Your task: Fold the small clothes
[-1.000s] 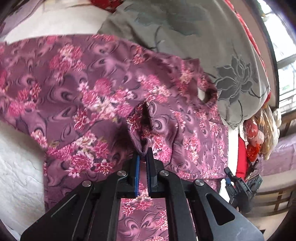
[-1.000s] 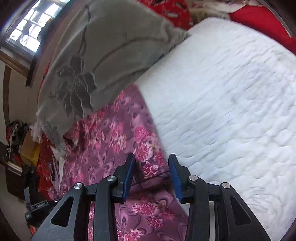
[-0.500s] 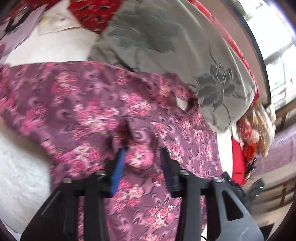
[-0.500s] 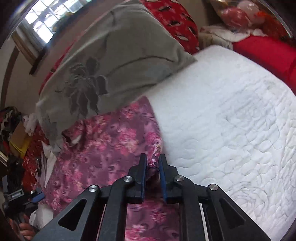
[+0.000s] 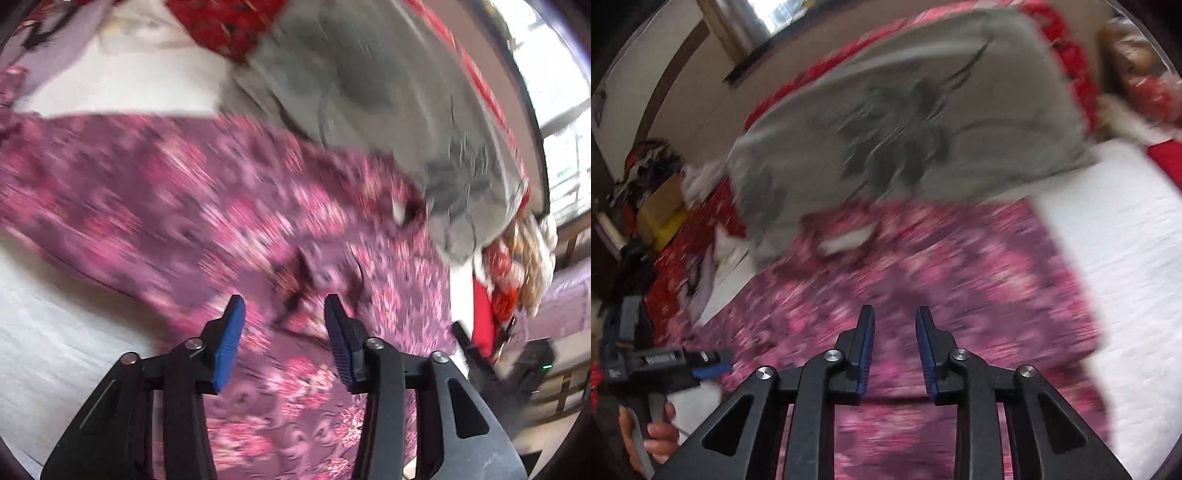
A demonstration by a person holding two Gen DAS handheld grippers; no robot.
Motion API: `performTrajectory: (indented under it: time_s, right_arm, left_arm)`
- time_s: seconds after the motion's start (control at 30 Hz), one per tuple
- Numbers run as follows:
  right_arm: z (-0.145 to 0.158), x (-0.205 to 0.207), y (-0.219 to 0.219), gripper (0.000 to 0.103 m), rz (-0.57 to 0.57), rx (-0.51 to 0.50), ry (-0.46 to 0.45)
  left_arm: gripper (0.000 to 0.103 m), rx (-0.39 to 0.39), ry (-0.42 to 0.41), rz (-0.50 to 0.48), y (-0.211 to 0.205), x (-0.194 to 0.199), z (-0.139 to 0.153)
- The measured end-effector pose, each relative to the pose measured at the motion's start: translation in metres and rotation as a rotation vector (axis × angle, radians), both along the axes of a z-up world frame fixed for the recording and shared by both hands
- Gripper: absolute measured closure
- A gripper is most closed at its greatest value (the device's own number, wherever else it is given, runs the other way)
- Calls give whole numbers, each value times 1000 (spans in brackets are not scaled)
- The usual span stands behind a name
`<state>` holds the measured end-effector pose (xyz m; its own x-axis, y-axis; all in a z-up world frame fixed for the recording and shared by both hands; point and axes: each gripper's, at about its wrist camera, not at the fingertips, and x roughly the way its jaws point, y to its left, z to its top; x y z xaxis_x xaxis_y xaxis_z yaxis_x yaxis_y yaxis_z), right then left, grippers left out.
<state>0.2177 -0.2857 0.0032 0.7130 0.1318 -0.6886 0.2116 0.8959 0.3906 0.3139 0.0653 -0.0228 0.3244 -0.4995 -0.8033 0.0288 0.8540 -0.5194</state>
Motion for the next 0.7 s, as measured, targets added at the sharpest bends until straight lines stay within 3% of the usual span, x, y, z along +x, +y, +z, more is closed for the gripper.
performTrajectory:
  time_s: [0.1,0.33,0.37,0.43,0.63,0.7]
  right_arm:
    - [-16,28,34,78,80,27,40]
    - [-56,65,111,74,255,34,108]
    - [-65,65,119,71,263,-2,107]
    - [-72,52,126,68,277,-68,-3]
    - [-75,46,123,68,280,-52,-35]
    - [-75,46,124,68,279,-57,-37]
  left_arm:
    - [55,6,-23,101,54,10,13]
    - [51,164,-7,394,196,44,22]
    - [51,180,1,422,210,48,20]
    - [51,209,35,481,244,58,14]
    - [50,100,111,523,282,83,-15]
    - [49,105,112,512,280,91,-21]
